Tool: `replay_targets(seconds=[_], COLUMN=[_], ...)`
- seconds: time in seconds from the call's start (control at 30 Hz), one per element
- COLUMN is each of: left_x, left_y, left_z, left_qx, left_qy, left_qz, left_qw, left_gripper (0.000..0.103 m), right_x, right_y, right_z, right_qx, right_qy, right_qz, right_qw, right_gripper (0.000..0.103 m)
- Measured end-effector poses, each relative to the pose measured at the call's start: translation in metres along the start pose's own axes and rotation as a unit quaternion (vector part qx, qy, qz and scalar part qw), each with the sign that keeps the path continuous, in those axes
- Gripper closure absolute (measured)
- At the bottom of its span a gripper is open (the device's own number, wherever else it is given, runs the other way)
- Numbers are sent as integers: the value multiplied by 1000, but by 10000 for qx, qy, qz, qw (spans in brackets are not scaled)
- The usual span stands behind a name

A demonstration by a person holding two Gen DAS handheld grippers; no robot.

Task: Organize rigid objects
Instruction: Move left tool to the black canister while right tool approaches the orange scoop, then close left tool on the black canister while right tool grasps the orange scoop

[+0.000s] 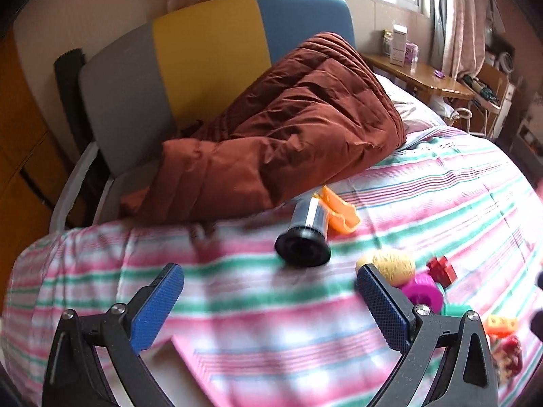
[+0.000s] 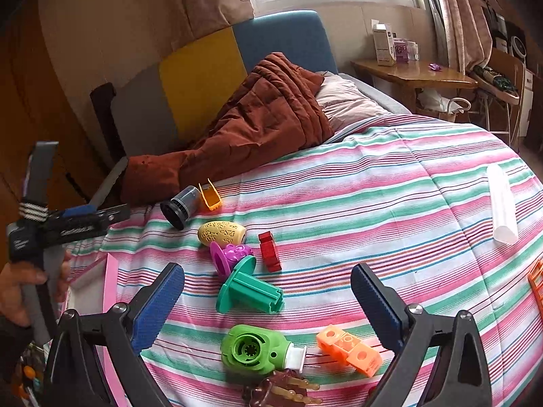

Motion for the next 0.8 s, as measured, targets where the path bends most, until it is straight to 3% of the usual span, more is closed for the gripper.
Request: replay_targets(seconds=[0.4, 0.43, 0.47, 0.5, 0.67, 0.8], left_x=[30, 30, 29, 27, 10, -15], left_y=[101, 107, 112, 116, 93, 53], left_z=[-42, -42, -43, -42, -37, -26], left_qx=[-64, -141, -231, -422, -527, -662], left_qy=[795, 796, 763, 690, 341, -18], left_qz=[607, 693, 775, 901, 618, 441], left_qw=[9950, 9943, 9938, 9926, 9961, 9968], left_gripper=[3, 13, 39, 50, 59, 59], right_x=[2, 2, 2, 2, 1, 0], right_y=[-1, -1, 0, 1, 2, 3], right_z=[-5, -5, -4, -4, -5, -4], right_qx=[215, 224, 225, 214, 131, 66], right_qy=[262, 265, 263, 249, 209, 184], right_qz=[55, 70, 82, 91, 123, 143], right_qw=[9994, 9994, 9994, 9994, 9996, 9997], right_gripper=[3, 3, 3, 3, 3, 3])
Point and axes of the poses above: each gripper's, at about its wrist camera, not at the fingertips, and y roughly the way its jaws point, z to its left, x to its top, the point moved 2 cm from there along y, roughly the way its jaws point, and after that the axes turned 7 degrees about x, right-handed, at the moved point
